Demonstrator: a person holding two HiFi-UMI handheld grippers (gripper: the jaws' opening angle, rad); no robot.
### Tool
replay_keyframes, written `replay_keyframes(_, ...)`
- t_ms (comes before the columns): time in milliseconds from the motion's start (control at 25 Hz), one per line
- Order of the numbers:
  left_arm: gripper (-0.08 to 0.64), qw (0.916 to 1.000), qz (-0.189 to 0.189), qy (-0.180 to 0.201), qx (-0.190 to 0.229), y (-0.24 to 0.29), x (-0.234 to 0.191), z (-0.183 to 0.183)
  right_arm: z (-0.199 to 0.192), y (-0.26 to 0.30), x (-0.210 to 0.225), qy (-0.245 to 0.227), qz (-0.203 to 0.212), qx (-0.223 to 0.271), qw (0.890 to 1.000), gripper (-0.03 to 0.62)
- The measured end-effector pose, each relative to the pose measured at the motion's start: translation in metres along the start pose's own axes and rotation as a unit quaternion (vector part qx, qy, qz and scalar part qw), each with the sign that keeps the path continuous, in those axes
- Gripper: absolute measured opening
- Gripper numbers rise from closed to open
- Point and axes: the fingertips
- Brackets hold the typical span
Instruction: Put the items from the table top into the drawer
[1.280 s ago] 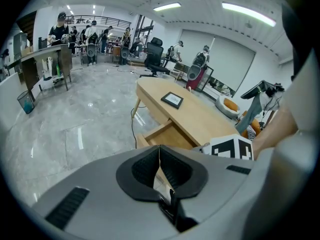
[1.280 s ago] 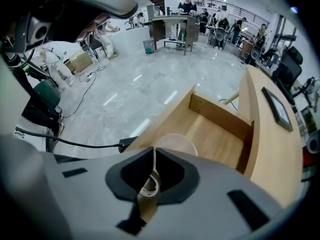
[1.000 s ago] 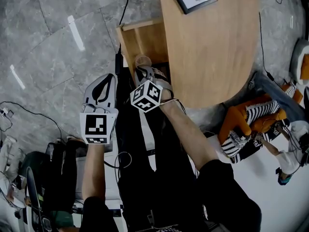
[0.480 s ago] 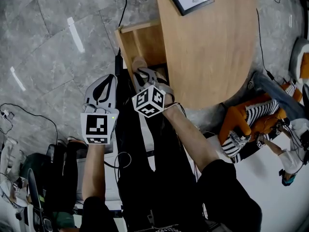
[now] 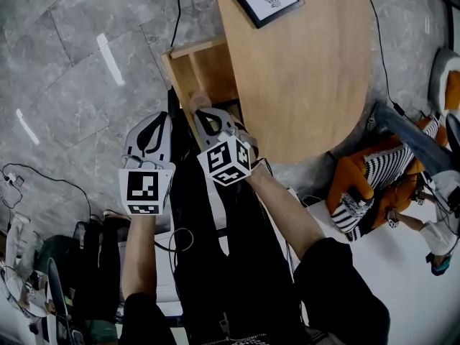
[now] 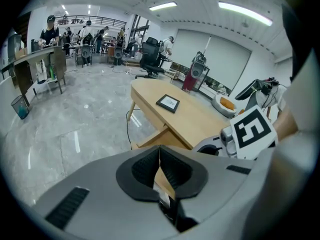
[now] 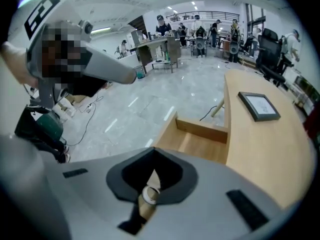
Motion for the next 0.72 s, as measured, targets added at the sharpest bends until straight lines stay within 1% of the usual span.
replay_keyframes(160, 0.014, 1.0000, -0.003, 0.005, -0.002, 0.007, 0.003, 0.007, 0.017, -0.014, 0.027, 0.025, -0.021, 0.037, 0.999, 0.011)
replay_keyframes(360, 0.014, 0.9999, -0.005, 0.012, -0.005, 0.010, 0.005, 0.015, 0.036, -0.029, 0.074, 0.041, -0.079, 0.064, 0.994, 0.011)
replay_keyframes(520, 0.014, 0.9999, -0.006, 0.012, -0.004, 0.014, 0.008, 0.023, 0.038, -0.038, 0.108, 0.058, -0.121, 0.063, 0.989, 0.012)
replay_keyframes(720, 0.015, 0.9999, -0.009, 0.012, -0.003, 0.018, 0.015, 0.031, 0.035, -0.045, 0.149, 0.052, -0.162, 0.050, 0.984, 0.016)
Point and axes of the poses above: the fingertips, and each gripper's own axes: y forward along the fingers, x to its right, z out of its top, and after that the axes turned 7 degrees about -y, right-handed
